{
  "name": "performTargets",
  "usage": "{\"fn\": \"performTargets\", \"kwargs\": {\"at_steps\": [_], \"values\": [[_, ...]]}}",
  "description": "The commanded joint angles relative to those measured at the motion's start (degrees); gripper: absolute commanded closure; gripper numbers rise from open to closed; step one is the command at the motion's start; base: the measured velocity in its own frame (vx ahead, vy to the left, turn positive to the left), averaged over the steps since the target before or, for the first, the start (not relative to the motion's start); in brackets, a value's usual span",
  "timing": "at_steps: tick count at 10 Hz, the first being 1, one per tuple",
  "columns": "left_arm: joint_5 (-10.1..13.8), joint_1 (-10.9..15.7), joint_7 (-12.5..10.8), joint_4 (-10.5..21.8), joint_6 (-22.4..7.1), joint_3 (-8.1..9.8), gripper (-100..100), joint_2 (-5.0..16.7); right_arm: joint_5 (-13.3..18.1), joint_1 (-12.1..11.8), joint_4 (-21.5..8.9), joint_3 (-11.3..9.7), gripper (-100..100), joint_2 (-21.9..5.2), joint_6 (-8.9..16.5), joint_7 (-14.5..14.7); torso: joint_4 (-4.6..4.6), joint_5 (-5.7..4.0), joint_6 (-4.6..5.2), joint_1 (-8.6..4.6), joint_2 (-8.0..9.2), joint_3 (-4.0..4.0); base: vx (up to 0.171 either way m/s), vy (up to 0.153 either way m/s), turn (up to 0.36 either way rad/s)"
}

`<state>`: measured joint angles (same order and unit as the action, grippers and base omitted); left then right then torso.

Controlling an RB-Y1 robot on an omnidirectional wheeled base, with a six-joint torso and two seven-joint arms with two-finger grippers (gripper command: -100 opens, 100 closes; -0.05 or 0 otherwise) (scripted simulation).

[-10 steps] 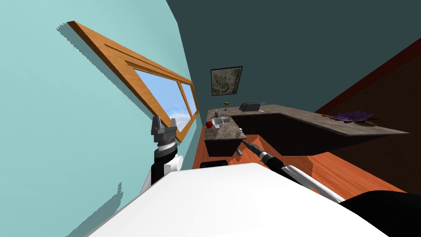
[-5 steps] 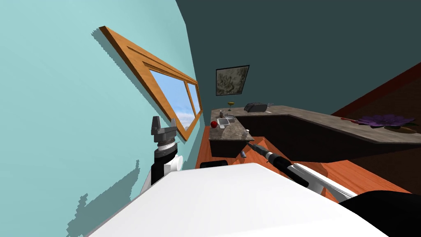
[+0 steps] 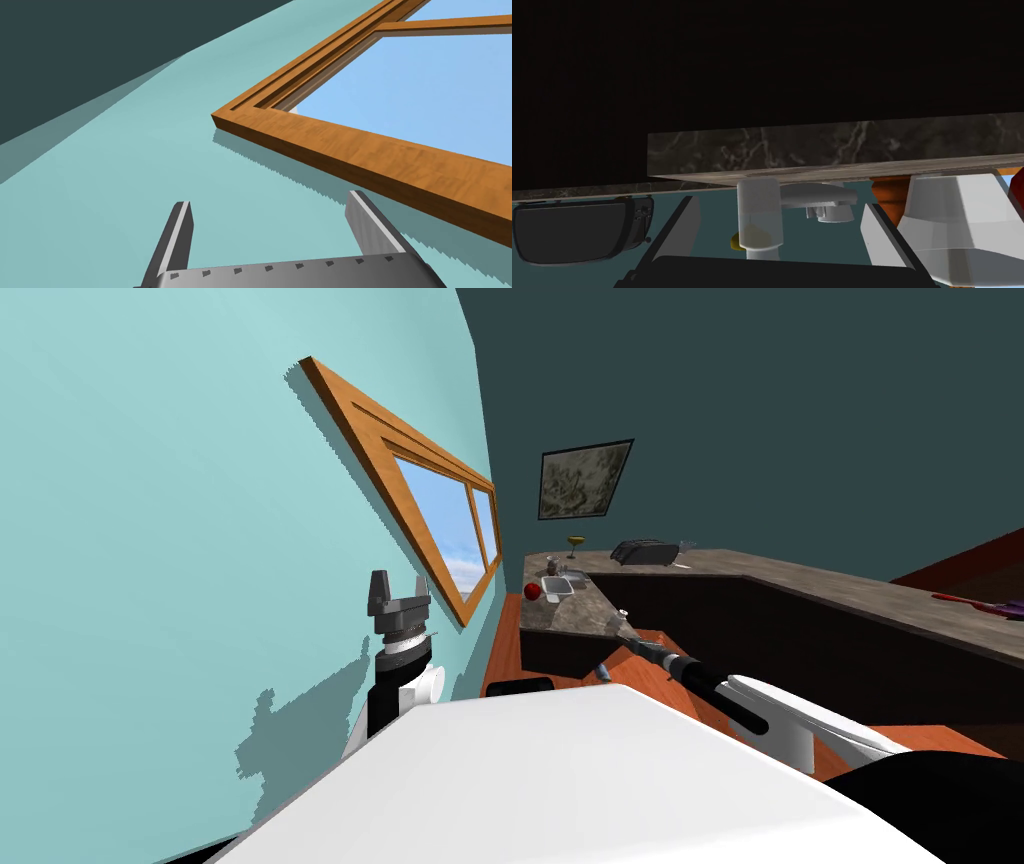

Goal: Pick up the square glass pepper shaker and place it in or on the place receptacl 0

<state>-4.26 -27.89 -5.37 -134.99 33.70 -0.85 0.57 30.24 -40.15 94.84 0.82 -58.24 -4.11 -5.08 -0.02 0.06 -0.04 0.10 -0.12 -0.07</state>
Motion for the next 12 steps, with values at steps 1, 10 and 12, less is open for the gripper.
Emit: {"fn": "performTargets", "kwargs": {"at_steps": [1,10,12], "values": [[0.0,0.0,0.0,0.0,0.0,0.00,0,0.0,0.8,-0.2,-1.0,0.0,-100,-2.4,1.5,-1.1,0.00,0.00,0.00,0.00,0.00,0.00,0.021,0.039,0.171],[0.0,0.0,0.0,0.0,0.0,0.01,0,0.0,2.7,0.1,-5.3,0.1,0,-11.1,5.5,-5.1,0.02,-0.03,0.08,-0.07,0.10,0.06,0.015,0.028,0.096],[0.0,0.0,0.0,0.0,0.0,0.01,0,0.0,2.7,0.9,-6.3,-0.4,-100,-10.2,5.5,-4.6,0.01,-0.07,0.04,-0.20,0.03,0.02,0.032,-0.016,0.084]]}}
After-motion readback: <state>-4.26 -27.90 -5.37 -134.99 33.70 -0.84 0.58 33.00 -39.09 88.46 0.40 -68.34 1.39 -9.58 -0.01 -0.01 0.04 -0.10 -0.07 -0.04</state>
